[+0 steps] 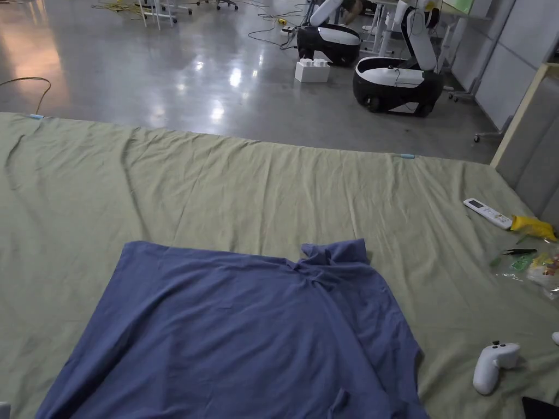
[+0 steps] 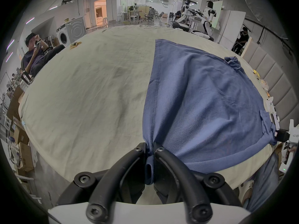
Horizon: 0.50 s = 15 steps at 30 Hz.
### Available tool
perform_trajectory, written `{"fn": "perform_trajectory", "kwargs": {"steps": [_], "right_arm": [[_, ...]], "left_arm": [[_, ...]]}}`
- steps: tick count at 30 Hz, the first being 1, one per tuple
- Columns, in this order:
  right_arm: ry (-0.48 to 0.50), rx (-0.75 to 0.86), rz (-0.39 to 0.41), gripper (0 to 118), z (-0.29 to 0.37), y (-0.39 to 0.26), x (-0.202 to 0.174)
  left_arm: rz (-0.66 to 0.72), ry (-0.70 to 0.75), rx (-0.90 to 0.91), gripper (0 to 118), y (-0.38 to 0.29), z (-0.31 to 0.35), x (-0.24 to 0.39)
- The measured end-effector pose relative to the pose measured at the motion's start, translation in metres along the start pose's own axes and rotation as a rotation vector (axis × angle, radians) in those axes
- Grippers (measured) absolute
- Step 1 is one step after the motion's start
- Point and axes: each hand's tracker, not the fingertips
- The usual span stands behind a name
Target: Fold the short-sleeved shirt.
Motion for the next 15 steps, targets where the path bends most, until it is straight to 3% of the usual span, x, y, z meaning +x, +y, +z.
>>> {"fn": "perform_trajectory", "kwargs": {"steps": [5, 8, 9, 15], "right_arm": [[0.008, -0.005, 0.008, 65, -0.008, -0.005, -0.008], [0.048, 0.003, 0.045, 18, -0.005, -0.003, -0.001], [0.025, 0.005, 0.068, 9, -0.002, -0.001, 0.0], [-0.016, 0.016, 0.161, 6, 0.017, 0.006, -0.003]], "left_arm": [[0.02, -0.019, -0.007, 8, -0.001, 0.004, 0.002], [0.022, -0.019, -0.005, 8, -0.001, 0.004, 0.0], [0.024, -0.023, -0.006, 8, 0.0, 0.004, 0.0], [0.028, -0.039, 0.003, 8, 0.002, 0.011, -0.002]]}}
